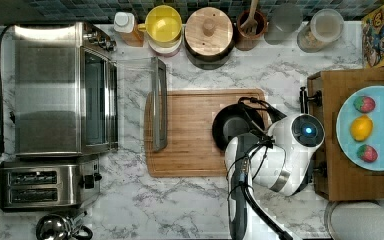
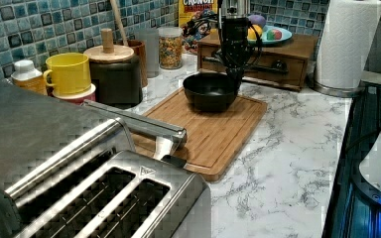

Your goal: Pick up the bowl.

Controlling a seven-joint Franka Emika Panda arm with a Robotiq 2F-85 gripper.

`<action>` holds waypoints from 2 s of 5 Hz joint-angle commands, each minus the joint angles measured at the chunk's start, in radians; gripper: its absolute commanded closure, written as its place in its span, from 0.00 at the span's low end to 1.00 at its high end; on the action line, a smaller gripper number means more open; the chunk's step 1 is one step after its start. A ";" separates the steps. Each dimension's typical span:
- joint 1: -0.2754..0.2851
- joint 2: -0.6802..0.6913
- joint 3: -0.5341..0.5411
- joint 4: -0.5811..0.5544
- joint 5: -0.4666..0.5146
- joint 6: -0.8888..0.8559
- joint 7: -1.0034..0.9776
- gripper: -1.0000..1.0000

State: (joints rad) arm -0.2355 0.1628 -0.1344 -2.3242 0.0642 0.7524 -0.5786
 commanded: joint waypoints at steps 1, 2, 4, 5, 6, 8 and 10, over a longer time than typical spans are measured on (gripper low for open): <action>0.059 -0.102 0.053 0.271 0.019 -0.136 0.184 1.00; 0.089 -0.093 0.092 0.371 0.033 -0.202 0.183 1.00; 0.135 -0.133 0.195 0.416 0.011 -0.281 0.061 1.00; 0.148 -0.130 0.205 0.421 -0.019 -0.304 0.042 1.00; 0.137 -0.164 0.213 0.384 -0.038 -0.255 0.068 1.00; 0.138 -0.190 0.198 0.365 -0.059 -0.207 0.207 1.00; 0.141 -0.190 0.196 0.365 -0.059 -0.207 0.207 1.00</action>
State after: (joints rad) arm -0.0775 0.0392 0.0655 -2.0215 0.0021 0.5342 -0.4229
